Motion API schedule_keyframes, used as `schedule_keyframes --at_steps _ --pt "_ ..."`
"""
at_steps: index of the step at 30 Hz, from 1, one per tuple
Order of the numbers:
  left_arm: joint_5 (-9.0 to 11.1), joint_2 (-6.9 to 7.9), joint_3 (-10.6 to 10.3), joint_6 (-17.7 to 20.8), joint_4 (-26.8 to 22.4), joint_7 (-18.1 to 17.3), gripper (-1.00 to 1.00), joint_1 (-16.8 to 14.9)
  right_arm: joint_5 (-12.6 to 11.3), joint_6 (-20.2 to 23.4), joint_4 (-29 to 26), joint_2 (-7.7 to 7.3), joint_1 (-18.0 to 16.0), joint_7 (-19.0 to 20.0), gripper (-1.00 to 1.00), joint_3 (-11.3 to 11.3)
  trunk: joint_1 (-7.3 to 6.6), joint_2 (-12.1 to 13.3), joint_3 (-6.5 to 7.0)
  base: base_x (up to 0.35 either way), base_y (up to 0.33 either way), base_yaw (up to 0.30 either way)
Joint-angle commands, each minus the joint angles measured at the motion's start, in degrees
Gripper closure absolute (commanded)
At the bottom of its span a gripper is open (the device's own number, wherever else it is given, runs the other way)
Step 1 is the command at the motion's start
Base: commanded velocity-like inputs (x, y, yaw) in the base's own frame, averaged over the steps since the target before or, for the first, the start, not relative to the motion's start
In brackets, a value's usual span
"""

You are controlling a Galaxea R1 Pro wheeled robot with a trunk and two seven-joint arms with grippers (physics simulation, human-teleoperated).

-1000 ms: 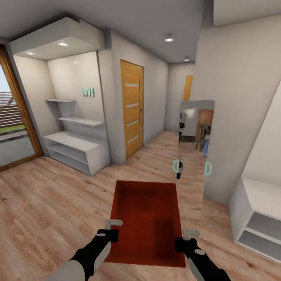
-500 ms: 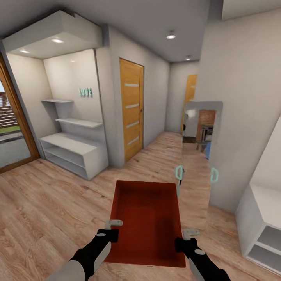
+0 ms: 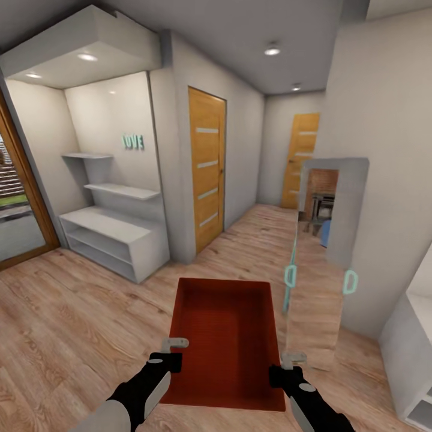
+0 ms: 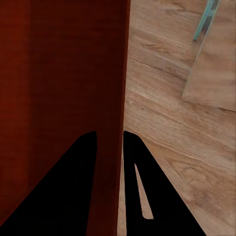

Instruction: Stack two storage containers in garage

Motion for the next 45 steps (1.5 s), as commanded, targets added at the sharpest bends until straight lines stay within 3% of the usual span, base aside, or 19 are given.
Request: schedule_keyframes --at_steps 1,7,8,9,18,29,37,38,45 --pt "0.61 -2.55 -1.57 0.21 -4.24 -2.57 1.00 -0.01 -0.18 3.94 0.13 0.00 0.01 -0.22 1.00 0.35 0.05 -0.04 -0.02 0.304 0.203 0.000" --pt "0.62 -2.55 -1.57 0.21 -4.24 -2.58 1.00 -0.01 -0.21 3.95 0.13 0.00 0.01 -0.22 1.00 0.27 0.05 -0.04 -0.02 0.304 0.203 0.000" --pt "0.25 -0.28 -0.68 0.21 -0.52 0.48 1.00 0.32 -0.17 0.44 -0.39 0.30 0.01 0.15 1.00 0.23 0.05 -0.04 -0.02 0.000 0.000 0.000" --pt "0.16 -0.21 -0.20 0.20 -0.85 0.49 1.00 0.61 -0.07 0.62 -0.71 0.52 0.01 0.08 1.00 0.09 0.05 -0.04 -0.02 0.000 0.000 0.000" --pt "-3.75 -1.16 4.85 0.04 -3.22 0.42 1.00 2.97 -0.52 0.36 -1.41 -0.23 0.01 0.12 1.00 1.32 0.05 -0.04 -0.02 0.000 0.000 0.000" --pt "-4.69 -1.41 6.94 0.06 -3.19 0.48 1.00 4.21 -0.53 0.35 -0.15 -0.41 0.01 0.13 1.00 2.90 0.05 -0.04 -0.02 0.000 0.000 0.000" --pt "-4.75 -1.39 6.99 0.12 -3.19 0.43 1.00 4.21 -0.53 0.35 -0.06 -0.37 0.01 0.13 1.00 2.87 0.05 -0.04 -0.02 0.020 0.000 0.000" --pt "0.69 -2.86 -0.37 0.14 -3.19 0.42 1.00 4.21 -0.53 0.35 -2.47 2.90 0.01 0.13 1.00 0.26 0.05 -0.04 -0.02 0.165 0.000 0.000" --pt "0.66 -2.96 -0.46 0.21 -3.19 0.35 1.00 4.21 -0.53 0.35 -2.42 2.90 0.01 0.13 1.00 0.26 0.05 -0.04 -0.02 0.285 0.000 0.000"
